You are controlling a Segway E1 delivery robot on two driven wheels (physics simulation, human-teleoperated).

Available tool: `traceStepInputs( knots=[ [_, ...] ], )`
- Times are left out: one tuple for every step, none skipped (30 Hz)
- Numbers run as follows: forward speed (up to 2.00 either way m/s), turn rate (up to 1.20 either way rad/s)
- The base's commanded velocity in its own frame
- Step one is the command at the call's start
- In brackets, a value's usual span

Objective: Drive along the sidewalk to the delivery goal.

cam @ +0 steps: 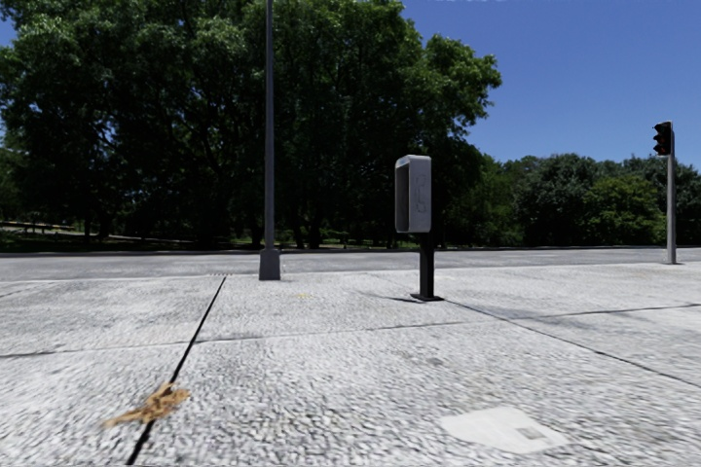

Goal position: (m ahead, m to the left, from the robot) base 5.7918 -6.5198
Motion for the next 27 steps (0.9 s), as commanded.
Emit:
traceStepInputs(
  knots=[
    [2.00,-0.89],
    [2.00,-0.89],
    [2.00,-0.89],
    [2.00,-0.89],
    [2.00,-0.89],
    [2.00,-0.89],
    [2.00,-0.89],
    [2.00,-0.89],
    [2.00,-0.86],
    [2.00,-0.74],
    [2.00,-0.68],
    [2.00,-0.63],
    [2.00,-0.55],
    [2.00,-0.53],
    [2.00,-0.53],
    [2.00,-0.52],
    [2.00,-0.52],
    [2.00,-0.52],
    [2.00,-0.52],
    [2.00,-0.52],
    [2.00,-0.51],
    [2.00,-0.51],
    [2.00,-0.51],
    [2.00,-0.45],
    [2.00,-0.32],
    [2.00,-0.29],
    [2.00,-0.28]
  ],
)
